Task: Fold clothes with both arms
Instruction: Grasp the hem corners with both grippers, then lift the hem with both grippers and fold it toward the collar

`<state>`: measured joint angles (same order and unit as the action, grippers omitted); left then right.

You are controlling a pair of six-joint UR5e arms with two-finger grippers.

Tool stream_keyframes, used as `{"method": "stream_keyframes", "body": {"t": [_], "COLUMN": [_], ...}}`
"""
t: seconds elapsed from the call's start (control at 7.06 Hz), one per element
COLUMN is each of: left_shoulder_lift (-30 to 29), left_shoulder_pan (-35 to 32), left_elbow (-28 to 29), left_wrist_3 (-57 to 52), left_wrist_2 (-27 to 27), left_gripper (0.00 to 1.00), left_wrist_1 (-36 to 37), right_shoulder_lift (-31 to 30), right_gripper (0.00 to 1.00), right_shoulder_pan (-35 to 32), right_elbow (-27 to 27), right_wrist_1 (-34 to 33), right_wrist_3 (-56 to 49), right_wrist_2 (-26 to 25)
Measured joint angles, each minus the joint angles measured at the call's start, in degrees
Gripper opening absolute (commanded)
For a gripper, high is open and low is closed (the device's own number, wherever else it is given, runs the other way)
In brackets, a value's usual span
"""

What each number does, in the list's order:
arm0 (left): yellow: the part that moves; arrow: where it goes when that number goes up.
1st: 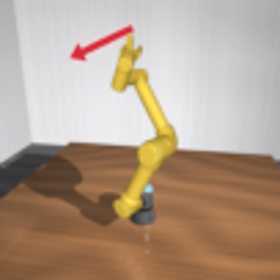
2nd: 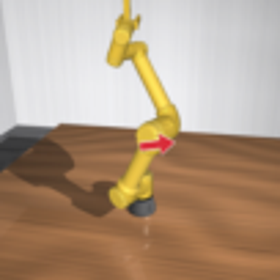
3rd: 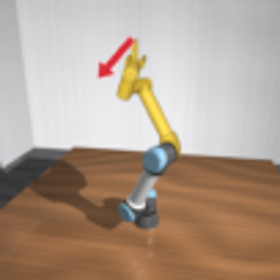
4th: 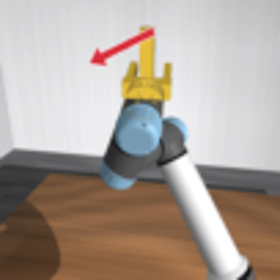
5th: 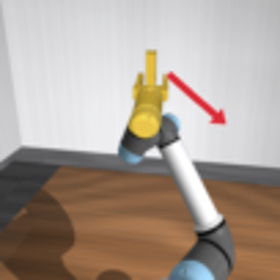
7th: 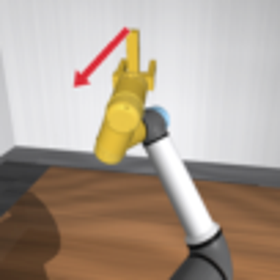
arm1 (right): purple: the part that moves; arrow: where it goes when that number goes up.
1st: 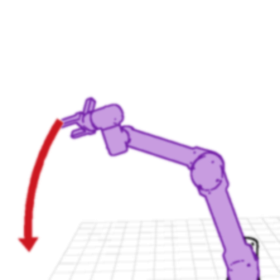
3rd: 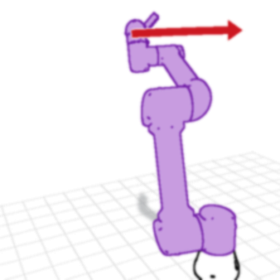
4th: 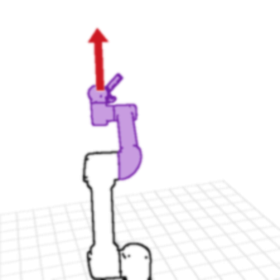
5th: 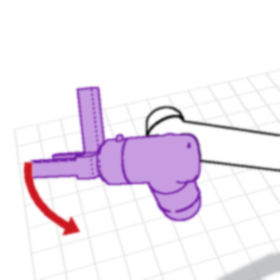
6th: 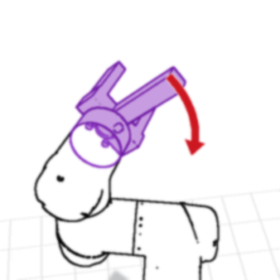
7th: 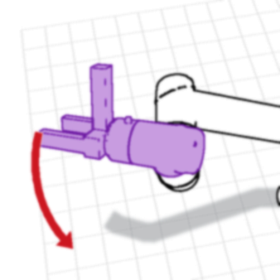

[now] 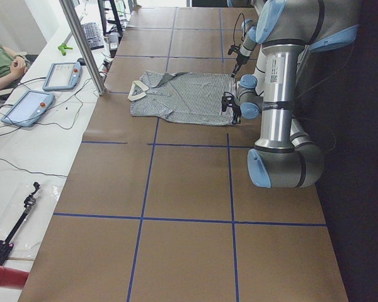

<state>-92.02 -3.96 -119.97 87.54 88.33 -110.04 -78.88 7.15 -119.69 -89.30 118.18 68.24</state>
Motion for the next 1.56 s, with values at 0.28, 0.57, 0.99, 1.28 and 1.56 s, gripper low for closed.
{"method": "stream_keyframes", "body": {"t": [0.28,0.57,0.99,1.28,1.56], "left_shoulder_lift": [-0.03,0.17,-1.9,-10.48,-19.14], "left_shoulder_pan": [-0.1,-0.62,-1.89,-5.87,-11.6], "left_elbow": [-0.71,-4.08,-16.25,-25.0,-26.65], "left_wrist_3": [-0.15,-0.85,-3.41,-3.94,-8.67], "left_wrist_2": [0.11,0.57,4.73,10.0,14.13], "left_gripper": [0.0,0.0,0.0,0.0,0.0], "left_wrist_1": [0.07,1.48,14.7,30.91,41.3], "right_shoulder_lift": [-0.43,-0.79,-0.92,-0.07,3.31], "right_gripper": [0.0,0.0,0.0,0.0,0.0], "right_shoulder_pan": [-1.27,-2.39,-2.79,-4.86,-10.96], "right_elbow": [-0.79,-6.18,-20.63,-30.89,-33.46], "right_wrist_1": [-0.28,-4.54,-16.69,-26.75,-30.63], "right_wrist_3": [-0.36,-0.76,-0.84,-0.86,-4.52], "right_wrist_2": [0.21,1.45,4.81,9.57,15.94]}}
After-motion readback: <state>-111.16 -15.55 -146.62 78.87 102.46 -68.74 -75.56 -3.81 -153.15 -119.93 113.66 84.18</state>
